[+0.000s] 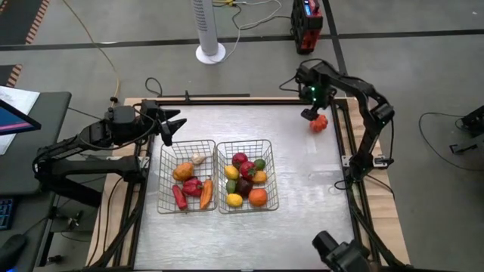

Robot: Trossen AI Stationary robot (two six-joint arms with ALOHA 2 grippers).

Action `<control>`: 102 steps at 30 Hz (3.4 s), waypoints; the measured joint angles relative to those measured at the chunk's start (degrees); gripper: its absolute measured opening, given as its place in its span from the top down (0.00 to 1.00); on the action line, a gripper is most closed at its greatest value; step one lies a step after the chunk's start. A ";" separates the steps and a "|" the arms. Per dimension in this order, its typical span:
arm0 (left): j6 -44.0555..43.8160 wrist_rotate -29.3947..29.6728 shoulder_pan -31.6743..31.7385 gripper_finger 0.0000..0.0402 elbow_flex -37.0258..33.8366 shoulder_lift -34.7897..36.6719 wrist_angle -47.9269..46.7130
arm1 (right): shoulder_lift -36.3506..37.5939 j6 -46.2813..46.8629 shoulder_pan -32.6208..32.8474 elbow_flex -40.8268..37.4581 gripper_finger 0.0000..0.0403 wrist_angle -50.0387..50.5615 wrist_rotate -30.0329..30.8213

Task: Sort produce into baskets
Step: Put the orange pumpkin into the left basket

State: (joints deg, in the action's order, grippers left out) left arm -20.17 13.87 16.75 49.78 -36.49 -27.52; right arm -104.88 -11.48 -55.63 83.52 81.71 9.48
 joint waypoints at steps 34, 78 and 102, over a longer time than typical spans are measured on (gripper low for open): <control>0.70 0.30 0.00 0.42 0.00 0.00 0.02 | -4.50 -3.61 4.52 -2.11 0.13 -3.05 -5.96; 1.95 -0.80 0.00 0.42 0.00 0.00 1.28 | -3.20 18.58 46.01 33.53 0.18 -33.40 -33.73; -2.90 -14.15 0.00 0.42 -0.04 4.74 17.45 | -3.21 34.68 48.19 32.99 0.18 -60.95 -31.74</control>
State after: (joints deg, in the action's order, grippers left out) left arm -23.07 -0.28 16.75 49.74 -31.75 -10.07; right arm -108.09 23.20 -7.44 116.51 20.76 -22.26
